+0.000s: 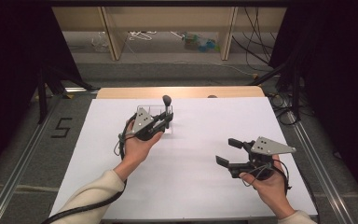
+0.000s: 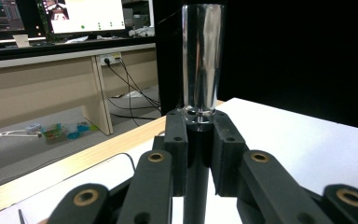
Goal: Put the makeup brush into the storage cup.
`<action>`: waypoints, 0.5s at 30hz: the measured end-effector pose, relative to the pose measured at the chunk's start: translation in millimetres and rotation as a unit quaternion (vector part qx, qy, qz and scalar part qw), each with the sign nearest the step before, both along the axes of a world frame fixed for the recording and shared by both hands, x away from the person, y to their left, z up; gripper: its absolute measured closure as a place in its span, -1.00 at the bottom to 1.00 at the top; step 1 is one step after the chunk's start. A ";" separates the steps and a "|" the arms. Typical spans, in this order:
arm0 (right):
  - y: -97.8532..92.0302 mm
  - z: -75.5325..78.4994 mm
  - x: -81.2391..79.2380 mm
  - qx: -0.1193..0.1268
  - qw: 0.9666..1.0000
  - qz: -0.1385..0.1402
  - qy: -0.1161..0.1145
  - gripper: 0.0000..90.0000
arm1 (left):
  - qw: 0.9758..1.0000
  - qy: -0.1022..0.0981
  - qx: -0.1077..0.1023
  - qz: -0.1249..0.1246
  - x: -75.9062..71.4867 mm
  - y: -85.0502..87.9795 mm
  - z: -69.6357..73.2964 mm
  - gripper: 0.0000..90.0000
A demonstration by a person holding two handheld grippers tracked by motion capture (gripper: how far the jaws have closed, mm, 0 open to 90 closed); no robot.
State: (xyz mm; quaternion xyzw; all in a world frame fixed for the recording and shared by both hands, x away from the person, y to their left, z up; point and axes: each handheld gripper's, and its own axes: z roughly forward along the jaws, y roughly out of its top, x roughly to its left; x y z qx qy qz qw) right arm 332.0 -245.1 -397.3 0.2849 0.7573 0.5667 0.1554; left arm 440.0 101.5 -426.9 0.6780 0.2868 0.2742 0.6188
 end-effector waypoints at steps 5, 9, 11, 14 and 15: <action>-3.1 -2.0 -0.3 0.006 1.000 -0.003 0.001 -0.52 | 1.000 0.000 -0.002 0.002 2.9 -0.4 0.5 0.75; -5.2 -2.4 0.4 0.006 1.000 -0.004 -0.010 -0.52 | 1.000 0.000 -0.006 0.005 5.7 -1.4 0.9 0.75; -5.4 -2.4 -0.3 0.005 1.000 -0.006 -0.008 -0.52 | 1.000 0.002 -0.009 0.008 6.9 -2.1 0.8 0.75; -5.7 -2.9 -0.6 0.004 1.000 -0.006 -0.007 -0.52 | 1.000 0.002 -0.007 0.007 9.1 -2.8 1.3 0.74; -5.8 -3.2 -0.5 0.003 1.000 -0.007 -0.008 -0.52 | 1.000 0.002 -0.008 0.009 9.5 -3.1 1.5 0.75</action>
